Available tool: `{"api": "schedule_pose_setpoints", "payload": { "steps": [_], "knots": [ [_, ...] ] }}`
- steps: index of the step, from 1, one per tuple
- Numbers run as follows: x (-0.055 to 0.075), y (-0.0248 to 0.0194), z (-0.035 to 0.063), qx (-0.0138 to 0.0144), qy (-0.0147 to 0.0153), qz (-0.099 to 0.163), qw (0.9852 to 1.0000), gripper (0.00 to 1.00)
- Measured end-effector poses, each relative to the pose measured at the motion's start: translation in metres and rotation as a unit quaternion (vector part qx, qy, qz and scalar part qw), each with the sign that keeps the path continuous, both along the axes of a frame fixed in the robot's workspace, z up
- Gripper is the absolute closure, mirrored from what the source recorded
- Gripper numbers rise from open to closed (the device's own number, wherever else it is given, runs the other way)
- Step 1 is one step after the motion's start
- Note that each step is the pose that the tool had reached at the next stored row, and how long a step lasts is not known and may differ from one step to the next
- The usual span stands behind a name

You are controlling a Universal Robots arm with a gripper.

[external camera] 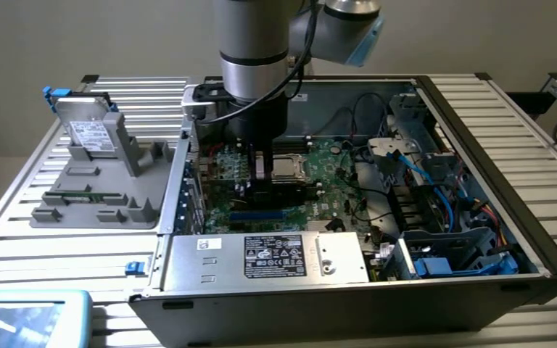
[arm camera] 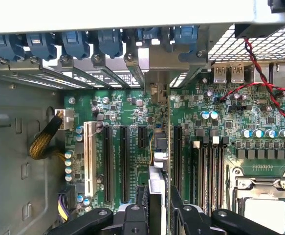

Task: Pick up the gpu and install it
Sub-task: 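Insert the gpu into the slot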

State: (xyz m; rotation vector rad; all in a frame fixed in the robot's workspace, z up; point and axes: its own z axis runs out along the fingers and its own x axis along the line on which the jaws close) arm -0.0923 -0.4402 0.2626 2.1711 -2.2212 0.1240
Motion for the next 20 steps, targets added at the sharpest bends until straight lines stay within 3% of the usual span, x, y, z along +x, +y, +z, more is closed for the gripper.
{"api": "schedule_pose_setpoints", "payload": {
  "steps": [2, 4, 8, 11, 13, 14, 16, 17, 20],
  "knots": [
    [0.0000, 0.0000, 0.0000, 0.0022, -0.0019, 0.000, 1.0000, 0.72],
    [-0.0002, 0.0000, 0.0000, 0.0064, -0.0031, 0.000, 1.0000, 0.72],
    [-0.0004, -0.0001, -0.0001, 0.0069, -0.0032, 0.000, 1.0000, 0.72],
    [-0.0005, -0.0021, -0.0001, 0.0095, -0.0033, 0.000, 0.9999, 0.72],
    [-0.0005, -0.0033, -0.0001, 0.0138, -0.0035, 0.000, 0.9999, 0.72],
    [-0.0005, -0.0037, -0.0001, 0.0172, -0.0035, 0.000, 0.9998, 0.72],
    [-0.0007, -0.0054, -0.0001, 0.0268, -0.0037, 0.000, 0.9996, 0.72],
    [-0.0007, -0.0065, -0.0001, 0.0298, -0.0037, 0.000, 0.9995, 0.72],
    [-0.0007, -0.0082, -0.0002, 0.0322, -0.0038, 0.001, 0.9995, 0.72]
  ]
}}
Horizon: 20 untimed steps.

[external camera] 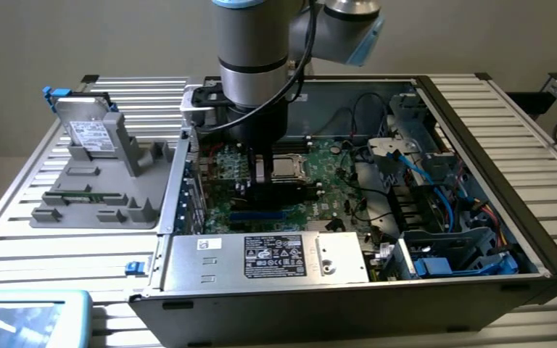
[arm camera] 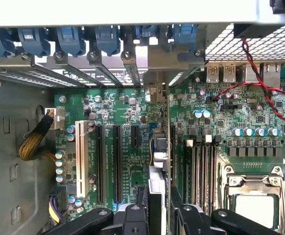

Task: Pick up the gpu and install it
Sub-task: 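Insert the gpu into the slot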

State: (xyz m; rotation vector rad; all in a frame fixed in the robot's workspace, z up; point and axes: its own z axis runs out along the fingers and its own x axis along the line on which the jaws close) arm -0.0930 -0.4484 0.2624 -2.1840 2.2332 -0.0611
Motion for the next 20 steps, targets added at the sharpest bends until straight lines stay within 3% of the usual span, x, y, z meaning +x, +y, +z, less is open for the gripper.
{"api": "schedule_pose_setpoints", "payload": {
  "steps": [8, 20],
  "knots": [
    [-0.0010, -0.0049, -0.0005, 0.0043, -0.0014, 0.001, 1.0000, 0.72],
    [-0.0042, -0.0051, -0.0013, 0.0029, -0.0026, 0.001, 1.0000, 0.72]
  ]
}}
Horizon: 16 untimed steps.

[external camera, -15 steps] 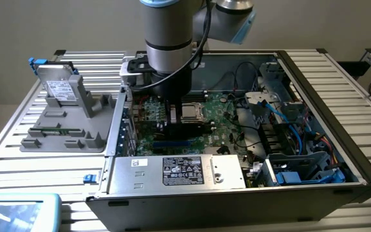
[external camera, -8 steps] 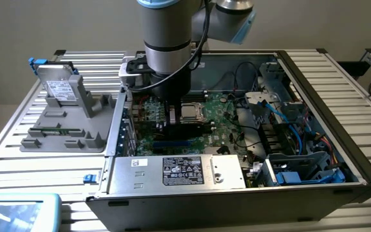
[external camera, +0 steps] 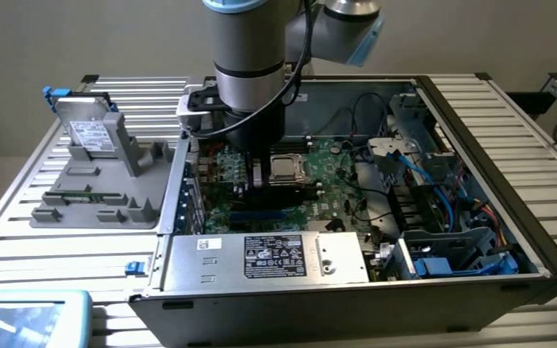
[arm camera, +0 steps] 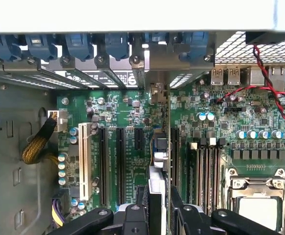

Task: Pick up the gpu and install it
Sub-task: 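Insert the gpu into the slot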

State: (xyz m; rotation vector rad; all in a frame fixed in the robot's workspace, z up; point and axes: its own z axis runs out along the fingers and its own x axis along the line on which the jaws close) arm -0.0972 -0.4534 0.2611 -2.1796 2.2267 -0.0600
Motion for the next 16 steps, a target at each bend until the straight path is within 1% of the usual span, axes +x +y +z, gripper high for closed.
{"api": "schedule_pose_setpoints", "payload": {
  "steps": [7, 16],
  "knots": [
    [0.0000, -0.0001, -0.0016, -0.0002, -0.0001, 0.000, 1.0000, 0.72],
    [0.0000, -0.0019, -0.0034, -0.0004, 0.0000, 0.000, 1.0000, 0.72]
  ]
}}
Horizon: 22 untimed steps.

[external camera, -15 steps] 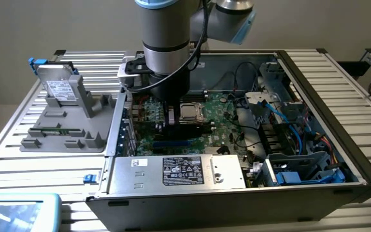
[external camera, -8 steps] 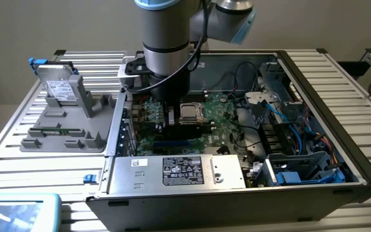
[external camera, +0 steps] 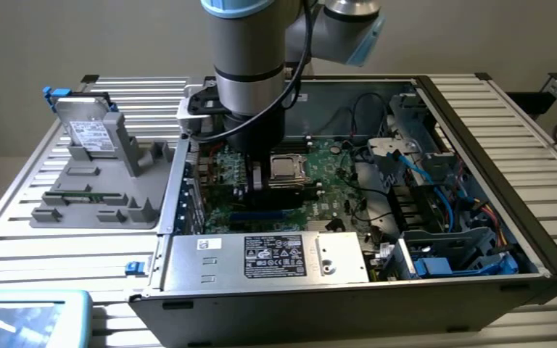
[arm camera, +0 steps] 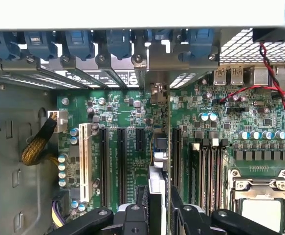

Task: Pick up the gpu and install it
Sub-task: 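Insert the gpu into the slot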

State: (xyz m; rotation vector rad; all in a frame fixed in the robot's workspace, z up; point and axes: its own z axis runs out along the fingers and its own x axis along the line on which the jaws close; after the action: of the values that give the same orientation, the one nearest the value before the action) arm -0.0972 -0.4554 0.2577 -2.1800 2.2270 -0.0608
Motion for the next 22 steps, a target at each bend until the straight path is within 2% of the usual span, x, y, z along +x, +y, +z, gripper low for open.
{"api": "schedule_pose_setpoints", "payload": {
  "steps": [8, 22],
  "knots": [
    [0.0000, -0.0018, 0.0000, 0.0000, 0.0000, 0.000, 1.0000, 0.72],
    [-0.0025, -0.0018, -0.0008, 0.0000, 0.0000, -0.003, 1.0000, 0.72]
  ]
}}
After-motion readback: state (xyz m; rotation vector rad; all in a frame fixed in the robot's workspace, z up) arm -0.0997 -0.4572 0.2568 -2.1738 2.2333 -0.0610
